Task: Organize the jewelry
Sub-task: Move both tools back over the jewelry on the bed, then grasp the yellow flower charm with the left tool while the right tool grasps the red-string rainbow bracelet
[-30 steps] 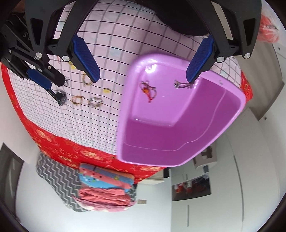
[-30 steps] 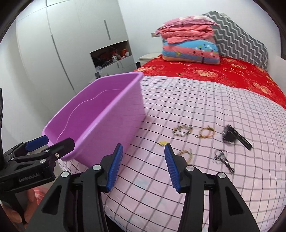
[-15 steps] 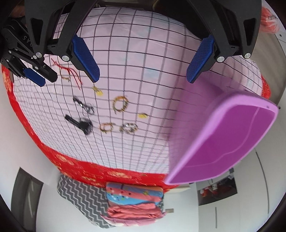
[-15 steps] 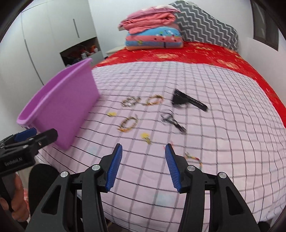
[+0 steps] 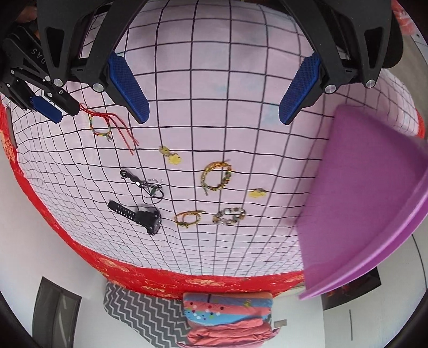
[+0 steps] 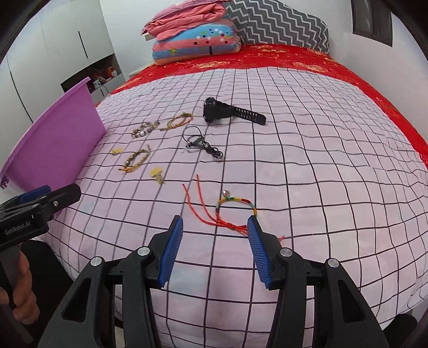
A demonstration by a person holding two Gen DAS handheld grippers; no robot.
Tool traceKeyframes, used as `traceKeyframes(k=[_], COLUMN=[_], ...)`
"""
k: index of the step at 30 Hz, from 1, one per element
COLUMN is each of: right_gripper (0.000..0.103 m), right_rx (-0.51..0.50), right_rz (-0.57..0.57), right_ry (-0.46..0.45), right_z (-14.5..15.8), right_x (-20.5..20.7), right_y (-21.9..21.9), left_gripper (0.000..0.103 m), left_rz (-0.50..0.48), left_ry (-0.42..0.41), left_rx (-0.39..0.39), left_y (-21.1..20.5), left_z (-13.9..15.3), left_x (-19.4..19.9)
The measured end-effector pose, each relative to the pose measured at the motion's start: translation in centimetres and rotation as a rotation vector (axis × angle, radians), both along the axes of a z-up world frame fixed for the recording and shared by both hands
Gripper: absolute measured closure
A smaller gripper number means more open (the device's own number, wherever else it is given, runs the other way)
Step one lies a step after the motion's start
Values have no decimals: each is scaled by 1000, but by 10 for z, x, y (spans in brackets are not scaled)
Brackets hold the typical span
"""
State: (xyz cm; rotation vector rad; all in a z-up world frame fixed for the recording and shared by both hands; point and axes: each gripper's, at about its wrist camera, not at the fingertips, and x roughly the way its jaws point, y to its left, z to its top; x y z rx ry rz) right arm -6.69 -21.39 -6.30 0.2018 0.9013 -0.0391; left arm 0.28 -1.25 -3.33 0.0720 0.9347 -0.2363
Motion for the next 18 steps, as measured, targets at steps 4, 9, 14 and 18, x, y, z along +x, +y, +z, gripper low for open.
traceKeyframes(k=[4, 9, 14, 18], right_gripper=[55, 55, 55, 55], right_rx=[-6, -9, -21, -24], right_rz=[-9, -21, -33, -21], right_ry=[24, 54, 70, 81], right_z=[-18, -35, -49, -57], right_x=[6, 14, 25, 32], right_y=[-2, -5, -11, -10], left_gripper=[7, 7, 7, 7], left_rz=[-29, -48, -53, -52], left_ry=[29, 59, 82, 96], left_rx=[6, 23, 32, 32], left_y=[-14, -29, -41, -46], left_z=[-19, -42, -59, -68], left_x=[13, 31, 45, 54])
